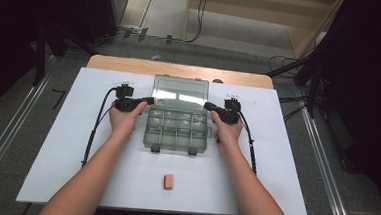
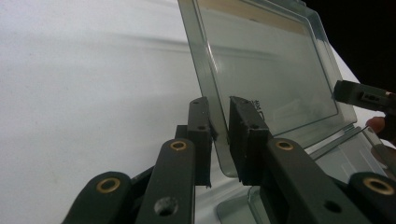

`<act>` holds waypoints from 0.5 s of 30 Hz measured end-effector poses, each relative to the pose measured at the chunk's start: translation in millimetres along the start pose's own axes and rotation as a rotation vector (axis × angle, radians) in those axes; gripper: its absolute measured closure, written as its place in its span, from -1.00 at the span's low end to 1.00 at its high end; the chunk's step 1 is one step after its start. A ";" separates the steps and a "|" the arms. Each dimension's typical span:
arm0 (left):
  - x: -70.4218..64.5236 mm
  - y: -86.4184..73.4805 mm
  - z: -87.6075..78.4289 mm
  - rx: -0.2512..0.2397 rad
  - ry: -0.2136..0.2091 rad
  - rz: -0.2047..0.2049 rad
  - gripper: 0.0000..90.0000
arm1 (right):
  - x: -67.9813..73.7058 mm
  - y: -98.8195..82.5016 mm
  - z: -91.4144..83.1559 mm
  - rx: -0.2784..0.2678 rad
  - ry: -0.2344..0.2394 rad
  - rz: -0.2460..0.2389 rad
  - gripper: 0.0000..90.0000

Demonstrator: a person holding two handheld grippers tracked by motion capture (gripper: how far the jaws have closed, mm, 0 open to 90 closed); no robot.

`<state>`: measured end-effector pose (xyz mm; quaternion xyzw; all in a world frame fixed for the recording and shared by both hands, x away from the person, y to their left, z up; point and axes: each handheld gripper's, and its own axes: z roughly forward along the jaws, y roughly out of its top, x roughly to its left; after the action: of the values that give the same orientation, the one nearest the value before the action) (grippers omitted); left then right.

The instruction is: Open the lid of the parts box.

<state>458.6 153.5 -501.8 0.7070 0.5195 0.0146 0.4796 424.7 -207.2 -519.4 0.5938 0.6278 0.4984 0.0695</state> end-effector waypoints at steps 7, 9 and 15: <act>-1.4 -2.3 -9.0 -0.032 -0.007 0.033 0.55 | -0.4 2.6 -9.4 -0.007 -0.007 -0.070 0.34; -3.8 -3.4 -13.2 -0.047 -0.018 0.045 0.49 | -0.5 3.9 -14.7 -0.028 -0.002 -0.071 0.25; -13.2 -7.7 -28.7 -0.080 -0.032 0.128 0.24 | 7.4 4.0 -31.9 -0.071 -0.011 -0.141 0.01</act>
<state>432.0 162.6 -485.3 0.7190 0.4647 0.0547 0.5139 403.6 -219.3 -497.0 0.5480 0.6498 0.5108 0.1288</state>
